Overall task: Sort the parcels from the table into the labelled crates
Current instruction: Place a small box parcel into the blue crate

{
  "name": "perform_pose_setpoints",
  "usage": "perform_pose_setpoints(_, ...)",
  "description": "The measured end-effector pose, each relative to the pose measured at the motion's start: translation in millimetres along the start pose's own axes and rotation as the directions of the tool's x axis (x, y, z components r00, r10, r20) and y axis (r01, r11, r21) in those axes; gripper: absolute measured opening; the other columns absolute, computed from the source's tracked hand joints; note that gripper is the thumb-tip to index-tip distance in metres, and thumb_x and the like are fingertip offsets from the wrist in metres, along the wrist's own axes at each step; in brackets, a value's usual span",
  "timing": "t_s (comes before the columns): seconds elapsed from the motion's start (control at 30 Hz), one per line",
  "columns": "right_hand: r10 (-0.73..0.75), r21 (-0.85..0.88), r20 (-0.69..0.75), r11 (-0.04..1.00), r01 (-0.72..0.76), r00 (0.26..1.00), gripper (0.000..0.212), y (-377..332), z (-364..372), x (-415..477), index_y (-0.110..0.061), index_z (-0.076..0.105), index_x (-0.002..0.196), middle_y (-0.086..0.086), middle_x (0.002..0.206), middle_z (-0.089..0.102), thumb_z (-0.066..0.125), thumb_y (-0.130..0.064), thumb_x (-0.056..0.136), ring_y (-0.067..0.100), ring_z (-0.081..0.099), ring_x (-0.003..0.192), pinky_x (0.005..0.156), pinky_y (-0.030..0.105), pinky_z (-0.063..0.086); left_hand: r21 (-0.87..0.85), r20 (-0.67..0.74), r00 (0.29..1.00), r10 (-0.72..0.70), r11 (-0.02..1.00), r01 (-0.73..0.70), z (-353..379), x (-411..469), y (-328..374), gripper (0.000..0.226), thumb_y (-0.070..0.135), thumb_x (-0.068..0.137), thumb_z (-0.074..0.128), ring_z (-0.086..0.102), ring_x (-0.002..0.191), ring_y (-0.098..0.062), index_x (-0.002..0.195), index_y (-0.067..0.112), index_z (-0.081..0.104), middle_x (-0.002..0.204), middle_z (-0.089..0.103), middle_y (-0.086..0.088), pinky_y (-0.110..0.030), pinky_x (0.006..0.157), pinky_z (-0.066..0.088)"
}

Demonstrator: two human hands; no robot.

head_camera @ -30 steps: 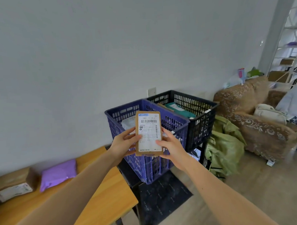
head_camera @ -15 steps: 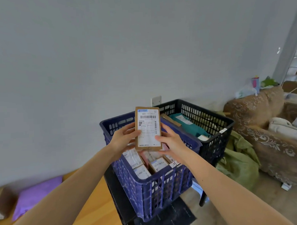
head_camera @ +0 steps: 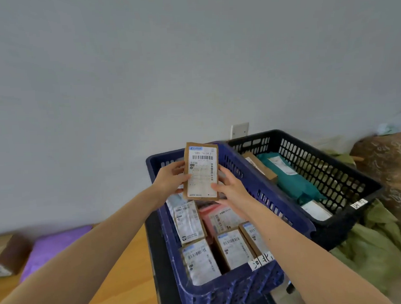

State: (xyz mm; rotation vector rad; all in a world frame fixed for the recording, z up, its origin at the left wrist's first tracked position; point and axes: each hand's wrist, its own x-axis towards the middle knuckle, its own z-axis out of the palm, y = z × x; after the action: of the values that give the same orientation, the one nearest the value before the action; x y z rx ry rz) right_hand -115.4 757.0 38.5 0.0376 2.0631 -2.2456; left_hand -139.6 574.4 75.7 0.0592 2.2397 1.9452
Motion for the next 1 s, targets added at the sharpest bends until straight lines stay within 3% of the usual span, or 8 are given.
perform_pose_setpoints(0.1, 0.040, 0.013, 0.060, 0.999, -0.041, 0.997, 0.059, 4.9, 2.0, 31.3, -0.030, 0.037, 0.142, -0.006, 0.135, 0.053, 0.052, 0.002, 0.094, 0.021, 0.058, 0.118, 0.093, 0.047, 0.053, 0.040, -0.073, 0.997, -0.010, 0.999, 0.013, -6.8, 18.9, -4.7, 0.048, 0.002, 0.092, 0.059, 0.061, 0.109, -0.023, 0.136, 0.017, 0.048, 0.120, 0.062, -0.003, -0.038, 0.081, 0.058)
perform_pose_setpoints(0.2, 0.064, 0.040, 0.135, 0.997, -0.070, 0.989, 0.057, 9.2, 7.2, 58.7, -0.036, 0.039, 0.134, -0.007, 0.124, 0.057, 0.051, 0.003, 0.095, 0.015, 0.059, 0.111, 0.088, 0.041, 0.055, 0.075, -0.137, 0.990, -0.021, 0.997, 0.032, -14.6, 39.1, -12.5, 0.048, 0.003, 0.093, 0.058, 0.061, 0.111, -0.023, 0.137, 0.017, 0.047, 0.126, 0.061, -0.004, -0.040, 0.083, 0.057)
perform_pose_setpoints(0.33, 0.090, 0.022, 0.243, 0.995, -0.098, 0.966, 0.050, 18.2, 8.8, 89.2, -0.035, 0.045, 0.122, -0.003, 0.127, 0.058, 0.050, 0.006, 0.093, 0.017, 0.056, 0.118, 0.086, 0.035, 0.055, 0.106, -0.213, 0.975, -0.062, 0.991, 0.086, -19.7, 59.6, -24.0, 0.047, 0.004, 0.094, 0.056, 0.060, 0.112, -0.023, 0.138, 0.017, 0.047, 0.126, 0.060, -0.003, -0.045, 0.087, 0.056)
perform_pose_setpoints(0.47, 0.176, 0.025, 0.313, 0.981, -0.193, 0.933, 0.057, 30.9, 9.6, 118.3, -0.029, 0.039, 0.137, 0.001, 0.134, 0.056, 0.050, 0.005, 0.093, 0.024, 0.055, 0.123, 0.092, 0.044, 0.053, 0.172, -0.296, 0.952, -0.082, 0.975, 0.138, -17.3, 74.5, -36.2, 0.041, 0.008, 0.096, 0.053, 0.060, 0.111, -0.023, 0.136, 0.015, 0.047, 0.125, 0.060, -0.003, -0.044, 0.086, 0.057)
perform_pose_setpoints(0.67, 0.282, 0.007, 0.373, 0.952, -0.307, 0.884, 0.059, 51.2, 17.3, 146.4, -0.032, 0.039, 0.138, -0.002, 0.123, 0.061, 0.050, 0.005, 0.092, 0.022, 0.063, 0.107, 0.072, 0.036, 0.058, 0.284, -0.361, 0.923, -0.129, 0.928, 0.241, -14.2, 88.0, -53.0, 0.029, 0.012, 0.099, 0.045, 0.059, 0.106, -0.022, 0.127, 0.014, 0.046, 0.116, 0.059, 0.000, -0.042, 0.085, 0.056)
perform_pose_setpoints(0.8, 0.303, 0.012, 0.393, 0.942, -0.334, 0.868, 0.059, 61.0, 15.2, 156.9, -0.033, 0.040, 0.137, -0.003, 0.125, 0.060, 0.049, 0.006, 0.093, 0.021, 0.064, 0.106, 0.072, 0.037, 0.059, 0.323, -0.371, 0.917, -0.145, 0.906, 0.274, -12.0, 97.0, -61.0, 0.028, 0.016, 0.098, 0.049, 0.061, 0.100, -0.015, 0.126, 0.016, 0.048, 0.103, 0.060, 0.010, -0.039, 0.084, 0.057)
perform_pose_setpoints(1.0, 0.317, -0.024, 0.402, 0.941, -0.336, 0.859, 0.060, 74.9, 8.9, 168.2, -0.029, 0.038, 0.140, -0.008, 0.117, 0.061, 0.053, 0.003, 0.092, 0.021, 0.063, 0.108, 0.080, 0.042, 0.059, 0.374, -0.372, 0.910, -0.183, 0.868, 0.327, -7.7, 107.9, -67.6, 0.030, 0.015, 0.098, 0.048, 0.062, 0.102, -0.017, 0.128, 0.016, 0.045, 0.117, 0.061, 0.000, -0.040, 0.082, 0.058)
